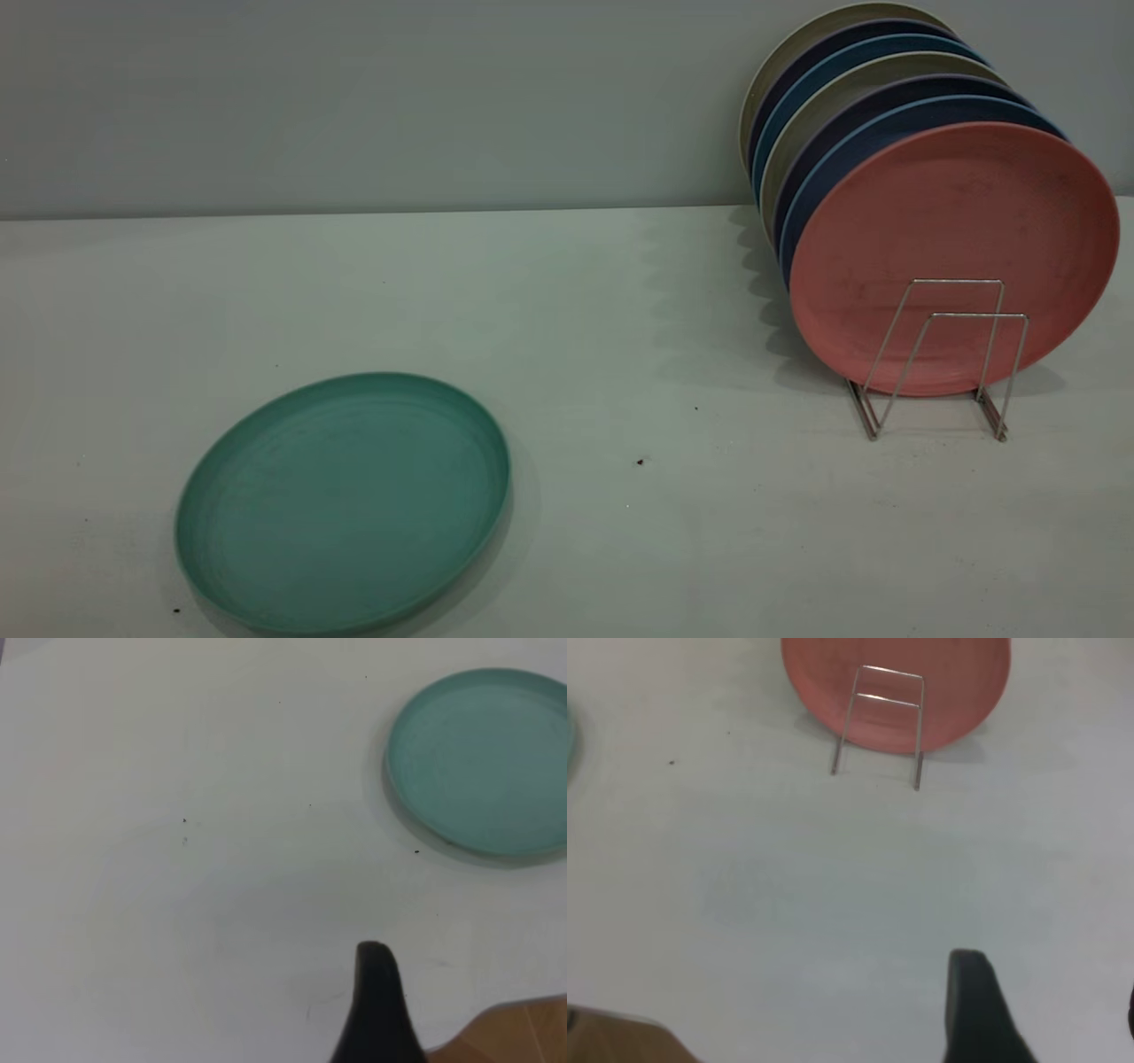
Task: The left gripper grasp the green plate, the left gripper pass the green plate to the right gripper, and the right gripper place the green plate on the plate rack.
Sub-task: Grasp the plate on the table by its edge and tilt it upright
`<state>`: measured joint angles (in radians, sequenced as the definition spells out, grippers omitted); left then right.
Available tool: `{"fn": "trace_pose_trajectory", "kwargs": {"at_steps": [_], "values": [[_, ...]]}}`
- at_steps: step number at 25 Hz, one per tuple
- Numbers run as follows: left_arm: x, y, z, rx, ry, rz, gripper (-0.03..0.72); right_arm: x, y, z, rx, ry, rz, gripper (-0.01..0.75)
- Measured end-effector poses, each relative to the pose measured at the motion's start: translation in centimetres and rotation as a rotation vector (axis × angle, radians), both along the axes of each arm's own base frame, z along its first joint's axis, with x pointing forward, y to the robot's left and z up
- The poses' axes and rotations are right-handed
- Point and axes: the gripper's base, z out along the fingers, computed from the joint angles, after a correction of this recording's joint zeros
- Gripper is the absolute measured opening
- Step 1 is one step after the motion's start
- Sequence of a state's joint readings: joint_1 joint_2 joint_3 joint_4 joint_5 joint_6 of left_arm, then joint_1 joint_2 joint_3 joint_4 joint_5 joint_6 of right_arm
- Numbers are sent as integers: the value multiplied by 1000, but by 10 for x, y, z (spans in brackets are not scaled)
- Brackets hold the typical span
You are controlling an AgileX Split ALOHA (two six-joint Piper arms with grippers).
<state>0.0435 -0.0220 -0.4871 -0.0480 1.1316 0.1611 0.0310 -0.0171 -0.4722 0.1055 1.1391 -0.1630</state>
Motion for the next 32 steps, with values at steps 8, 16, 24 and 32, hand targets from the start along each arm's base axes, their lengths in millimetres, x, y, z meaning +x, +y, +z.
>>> {"fn": "trace_pose_trajectory", "kwargs": {"at_steps": [8, 16, 24, 32], "values": [[0, 0, 0, 0, 0, 0, 582, 0, 0, 0, 0, 0, 0, 421], [0, 0, 0, 0, 0, 0, 582, 0, 0, 0, 0, 0, 0, 421], [0, 0, 0, -2, 0, 1, 582, 0, 0, 0, 0, 0, 0, 421], [12, 4, 12, -43, 2, 79, 582, 7, 0, 13, 12, -43, -10, 421]]}}
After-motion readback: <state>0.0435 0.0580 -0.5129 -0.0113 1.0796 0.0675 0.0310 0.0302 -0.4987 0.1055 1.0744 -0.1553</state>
